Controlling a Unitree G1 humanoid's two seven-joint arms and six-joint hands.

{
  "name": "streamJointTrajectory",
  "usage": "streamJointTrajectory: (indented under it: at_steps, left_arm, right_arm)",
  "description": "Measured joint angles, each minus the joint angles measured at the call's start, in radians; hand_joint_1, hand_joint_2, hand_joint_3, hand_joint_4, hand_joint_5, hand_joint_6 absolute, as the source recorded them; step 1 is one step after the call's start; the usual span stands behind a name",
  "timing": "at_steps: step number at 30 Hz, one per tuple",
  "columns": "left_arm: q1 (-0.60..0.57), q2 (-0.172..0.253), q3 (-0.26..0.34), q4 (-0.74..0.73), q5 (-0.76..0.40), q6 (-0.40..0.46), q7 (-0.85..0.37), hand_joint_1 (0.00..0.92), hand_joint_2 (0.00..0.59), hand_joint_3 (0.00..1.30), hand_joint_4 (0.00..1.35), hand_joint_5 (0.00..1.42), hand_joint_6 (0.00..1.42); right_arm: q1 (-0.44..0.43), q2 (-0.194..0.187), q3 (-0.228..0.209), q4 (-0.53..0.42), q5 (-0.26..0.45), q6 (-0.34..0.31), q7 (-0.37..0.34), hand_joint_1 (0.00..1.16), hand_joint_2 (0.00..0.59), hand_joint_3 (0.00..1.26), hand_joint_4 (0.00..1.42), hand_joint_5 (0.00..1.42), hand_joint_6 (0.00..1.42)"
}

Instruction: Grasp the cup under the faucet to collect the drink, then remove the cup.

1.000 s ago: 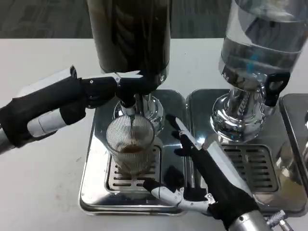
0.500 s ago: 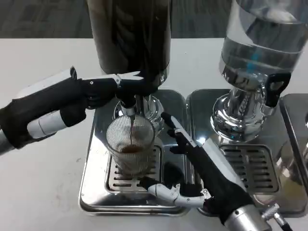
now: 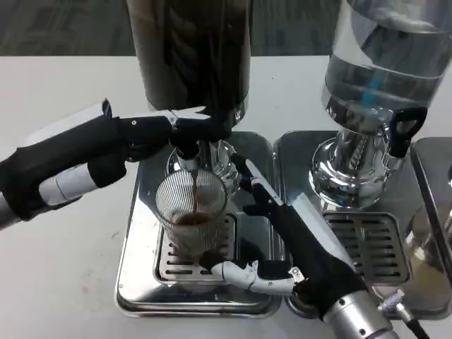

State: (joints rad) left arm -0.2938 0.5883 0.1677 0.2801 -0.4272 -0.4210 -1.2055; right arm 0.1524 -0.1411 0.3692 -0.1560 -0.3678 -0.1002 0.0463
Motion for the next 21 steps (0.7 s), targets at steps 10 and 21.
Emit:
streamJointTrajectory:
  at_steps: [10, 21]
  left_arm:
    - [0.005, 0.004, 0.002, -0.014, -0.001, 0.015, 0.001, 0.000, 0.049, 0.26, 0.07, 0.14, 0.05]
    - [0.015, 0.005, 0.003, -0.033, -0.001, 0.030, 0.011, 0.000, 0.049, 0.26, 0.07, 0.14, 0.05]
  right_arm:
    - [-0.032, 0.016, 0.014, 0.012, 0.002, 0.000, 0.016, 0.93, 0.181, 0.00, 0.00, 0.06, 0.18]
    - [-0.034, 0.017, 0.015, 0.012, 0.003, 0.001, 0.017, 0.95, 0.183, 0.00, 0.00, 0.06, 0.19]
